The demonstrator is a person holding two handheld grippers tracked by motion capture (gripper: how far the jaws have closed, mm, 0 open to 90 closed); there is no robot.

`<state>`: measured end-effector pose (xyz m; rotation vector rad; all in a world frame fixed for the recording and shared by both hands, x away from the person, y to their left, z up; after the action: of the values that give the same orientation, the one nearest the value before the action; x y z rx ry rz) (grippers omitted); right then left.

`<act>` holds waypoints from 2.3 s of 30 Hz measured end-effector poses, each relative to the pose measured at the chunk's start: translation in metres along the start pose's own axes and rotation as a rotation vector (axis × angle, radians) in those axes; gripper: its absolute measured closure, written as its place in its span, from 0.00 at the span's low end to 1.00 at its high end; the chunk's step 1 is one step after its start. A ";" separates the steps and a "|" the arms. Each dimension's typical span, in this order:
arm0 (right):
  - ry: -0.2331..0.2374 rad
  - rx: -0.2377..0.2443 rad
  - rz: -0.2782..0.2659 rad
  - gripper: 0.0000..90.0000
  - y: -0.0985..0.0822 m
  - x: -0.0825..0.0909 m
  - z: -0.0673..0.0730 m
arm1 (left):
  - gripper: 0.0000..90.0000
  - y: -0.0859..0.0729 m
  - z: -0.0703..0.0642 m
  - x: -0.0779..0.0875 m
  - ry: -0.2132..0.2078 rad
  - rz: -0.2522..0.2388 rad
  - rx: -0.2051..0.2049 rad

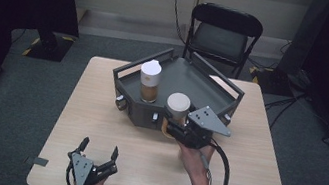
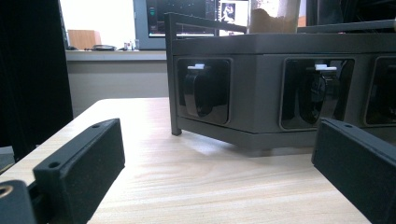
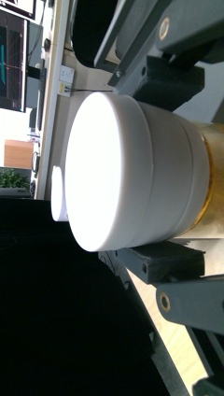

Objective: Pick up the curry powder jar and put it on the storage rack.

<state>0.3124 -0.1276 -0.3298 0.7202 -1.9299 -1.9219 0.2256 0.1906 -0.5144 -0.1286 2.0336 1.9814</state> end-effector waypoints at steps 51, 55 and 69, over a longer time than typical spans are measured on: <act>-0.195 -0.014 0.050 0.37 0.012 -0.092 -0.025 | 0.02 0.000 -0.001 -0.001 0.011 0.001 -0.003; -0.209 -0.008 0.055 0.37 0.008 -0.097 -0.026 | 0.02 0.000 -0.001 -0.001 0.011 0.000 -0.002; -0.221 0.008 0.085 0.37 -0.005 -0.105 -0.027 | 0.02 0.000 -0.001 -0.001 0.008 0.000 -0.003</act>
<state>0.4144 -0.0907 -0.3207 0.4348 -2.0601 -2.0149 0.2262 0.1895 -0.5144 -0.1373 2.0364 1.9870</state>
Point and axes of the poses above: each handheld gripper's, and its own axes: x roughly backward along the jaws, y roughly out of its top, z roughly to its left, the point moved 9 cm from there along -x, roughly forward along the jaws, and after that the axes turned 14 degrees about -z, right-handed, at the moved point
